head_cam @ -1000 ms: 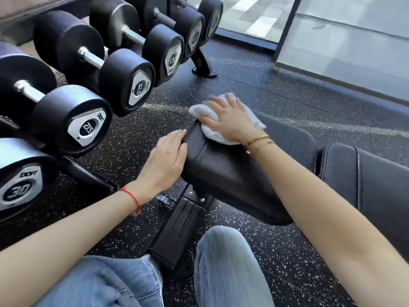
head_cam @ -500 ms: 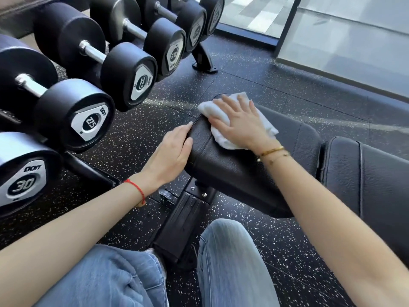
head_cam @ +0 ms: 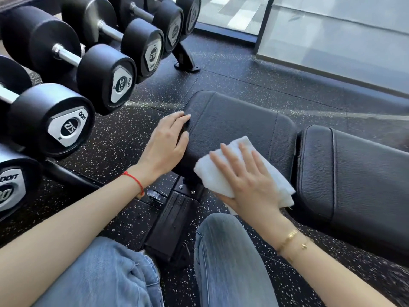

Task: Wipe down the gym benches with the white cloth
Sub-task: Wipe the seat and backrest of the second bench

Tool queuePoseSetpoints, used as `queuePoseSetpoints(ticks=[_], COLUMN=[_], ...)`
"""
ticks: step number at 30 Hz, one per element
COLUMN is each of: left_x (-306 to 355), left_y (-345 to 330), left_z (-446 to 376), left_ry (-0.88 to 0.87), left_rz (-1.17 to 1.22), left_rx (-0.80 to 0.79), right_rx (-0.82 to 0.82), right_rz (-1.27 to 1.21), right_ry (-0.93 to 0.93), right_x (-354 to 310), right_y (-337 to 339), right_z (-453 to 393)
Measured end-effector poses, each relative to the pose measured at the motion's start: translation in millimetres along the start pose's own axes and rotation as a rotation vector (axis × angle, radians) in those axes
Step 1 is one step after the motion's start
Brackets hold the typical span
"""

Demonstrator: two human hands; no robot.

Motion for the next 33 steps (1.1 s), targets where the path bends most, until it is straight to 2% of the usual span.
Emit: queuePoseSetpoints(ticks=[5,11,14,17,21,28,33], left_x=[19,28,29,31,32,32,32], left_y=[-7,-21,-24,-26,-28,-32,-32], left_z=[-22,-28,-26,-24,-23,-23,-22], left_ry=[0.001,-0.016,-0.022,-0.034,-0.034,-0.046,-0.044], left_rz=[-0.006,-0.039,-0.057,-0.092,-0.134,-0.201,-0.22], left_rx=[0.018,0.034,0.042,0.042,0.052,0.086,0.086], right_rx=[-0.056,0.042,-0.032,-0.097,-0.211,-0.133,-0.19], right_rz=[0.1,0.002,-0.17,-0.298,-0.299,-0.301,-0.34], right_ry=[0.038,-0.054,-0.098,-0.256,-0.349,-0.159,-0.35], right_x=[-29,16,37,56,75,53,96], right_y=[-1,-6,-3,-4,-11,-4,-16], right_z=[-28,28,28,-10,-67,-4,-52])
Point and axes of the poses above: each hand's wrist, its own z-axis away from the middle knuckle, its own y-axis out of the back of the hand, x = y × z, the point moved 2 cm from there along -z, towards the middle knuckle, and after that the axes turned 5 degrees about z, right-handed, at the moved point
